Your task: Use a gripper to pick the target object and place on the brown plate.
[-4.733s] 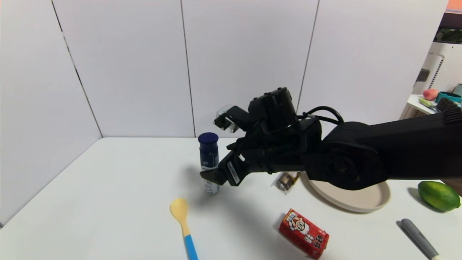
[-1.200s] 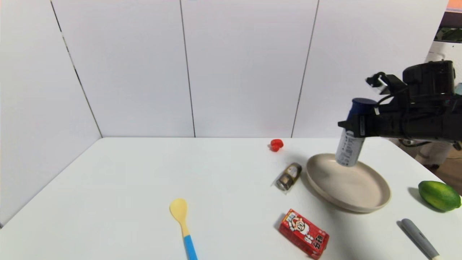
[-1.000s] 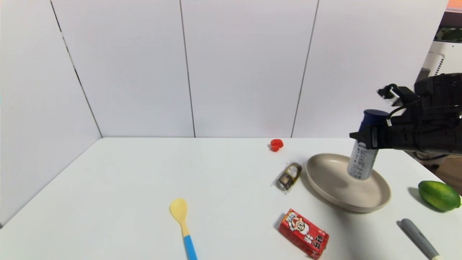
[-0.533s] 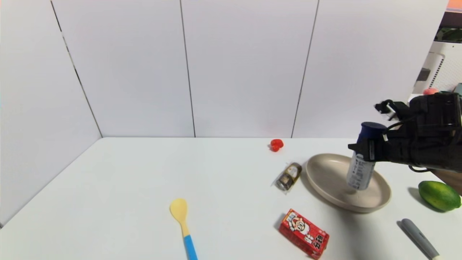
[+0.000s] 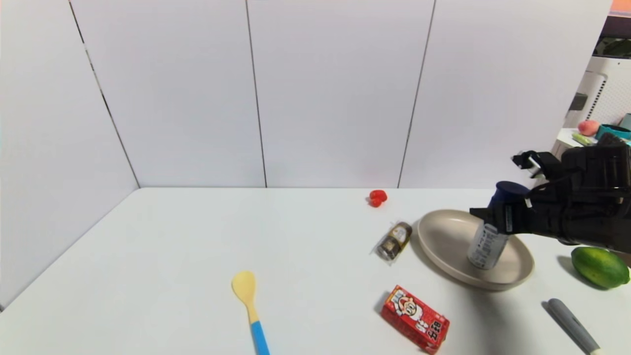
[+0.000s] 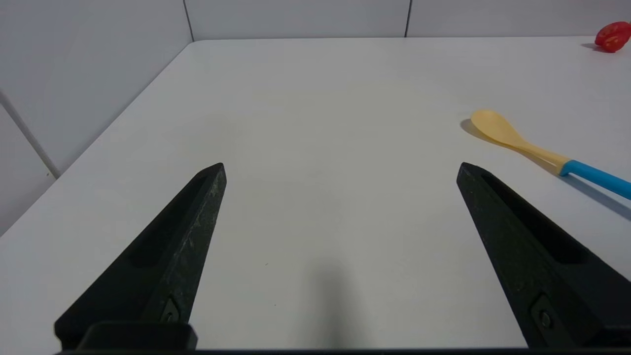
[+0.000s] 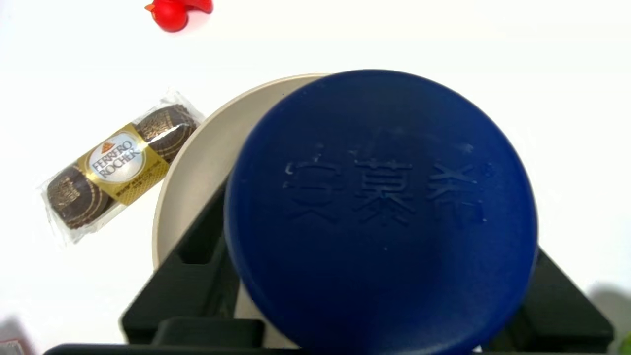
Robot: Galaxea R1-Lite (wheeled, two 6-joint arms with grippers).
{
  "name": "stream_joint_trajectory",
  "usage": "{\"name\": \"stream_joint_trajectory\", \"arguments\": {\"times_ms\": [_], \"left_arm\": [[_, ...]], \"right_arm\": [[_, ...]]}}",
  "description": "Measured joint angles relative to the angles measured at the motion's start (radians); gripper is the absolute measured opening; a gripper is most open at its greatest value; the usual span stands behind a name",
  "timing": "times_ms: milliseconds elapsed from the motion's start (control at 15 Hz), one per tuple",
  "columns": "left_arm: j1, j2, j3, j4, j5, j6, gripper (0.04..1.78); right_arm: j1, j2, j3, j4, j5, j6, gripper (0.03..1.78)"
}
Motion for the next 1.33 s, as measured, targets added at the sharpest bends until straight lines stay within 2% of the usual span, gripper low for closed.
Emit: {"name": "stream_joint_trajectory", "arguments": {"times_ms": [333, 600, 867, 1200, 1333], "left_arm": [[0.0, 0.0, 0.0, 0.0, 0.0, 0.0, 1.69], [0.0, 0.0, 0.0, 0.0, 0.0, 0.0, 1.69], [0.0, 0.0, 0.0, 0.0, 0.0, 0.0, 1.69], [0.0, 0.0, 0.0, 0.0, 0.0, 0.0, 1.69], [0.0, 0.0, 0.0, 0.0, 0.0, 0.0, 1.69]], "right_arm": [[-0.002, -0.094, 0.027, 0.025, -0.004, 0.008, 1.47], [-0.009, -0.283, 0.086, 0.118, -0.011, 0.01, 1.57], [-0.014, -0.599, 0.273, 0.205, -0.014, 0.004, 1.63], [-0.013, -1.091, 0.59, 0.202, -0.016, -0.006, 1.67], [-0.009, -1.263, 0.678, 0.209, -0.017, -0.015, 1.68]]}}
